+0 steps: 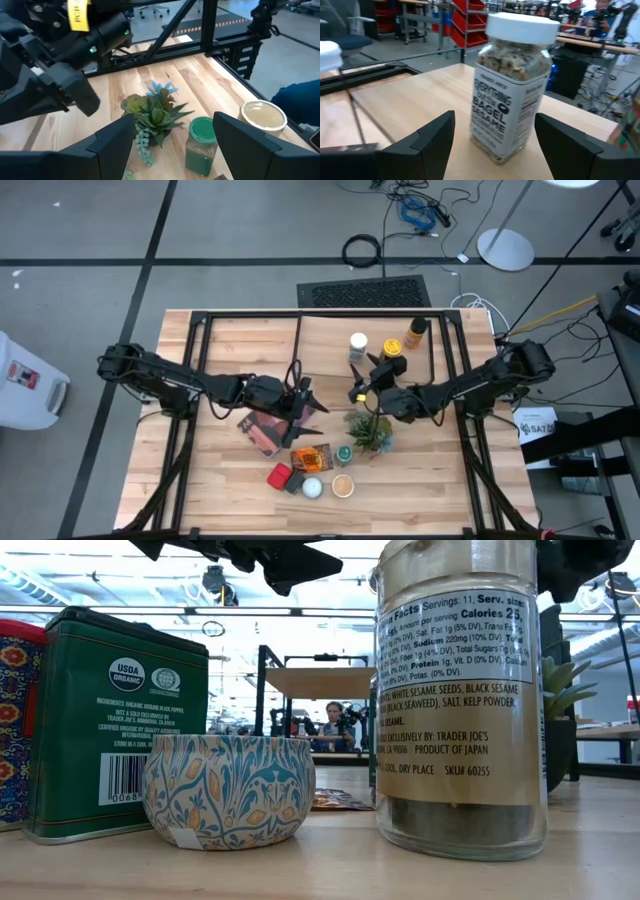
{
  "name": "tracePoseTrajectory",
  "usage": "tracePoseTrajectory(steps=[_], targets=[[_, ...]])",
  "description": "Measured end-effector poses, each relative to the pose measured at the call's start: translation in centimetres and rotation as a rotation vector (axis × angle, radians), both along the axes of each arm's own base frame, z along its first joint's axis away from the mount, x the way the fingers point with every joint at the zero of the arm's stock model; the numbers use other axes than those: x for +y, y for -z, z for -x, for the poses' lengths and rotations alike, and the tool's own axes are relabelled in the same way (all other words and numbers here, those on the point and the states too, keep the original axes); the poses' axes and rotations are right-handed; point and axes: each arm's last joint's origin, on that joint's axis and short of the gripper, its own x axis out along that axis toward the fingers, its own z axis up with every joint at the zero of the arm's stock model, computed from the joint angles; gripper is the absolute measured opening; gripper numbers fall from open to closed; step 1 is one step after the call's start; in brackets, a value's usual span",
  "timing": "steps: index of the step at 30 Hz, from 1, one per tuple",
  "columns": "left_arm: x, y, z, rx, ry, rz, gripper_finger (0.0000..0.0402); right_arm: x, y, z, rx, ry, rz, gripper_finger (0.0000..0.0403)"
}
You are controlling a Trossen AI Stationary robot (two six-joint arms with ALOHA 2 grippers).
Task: Shelf spices
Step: Adjust the white seasoning bottle
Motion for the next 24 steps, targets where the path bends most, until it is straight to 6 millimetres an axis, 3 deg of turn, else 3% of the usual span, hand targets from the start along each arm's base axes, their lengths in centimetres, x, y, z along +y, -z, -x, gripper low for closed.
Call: tracePoseTrajectory(steps=[14,24], targets=[[-0.7,0.3,0.2,0.028,0.011,-0.015,0.0279,-2.6,0.2,-0.4,-0.016,0.002,-0.048,0.0263],[-0.7,0.3,0.2,0.023,0.017,-0.032,0.0279,-3.7,-0.4,-0.8,-0.077,-0.083,-0.081,0.0236]])
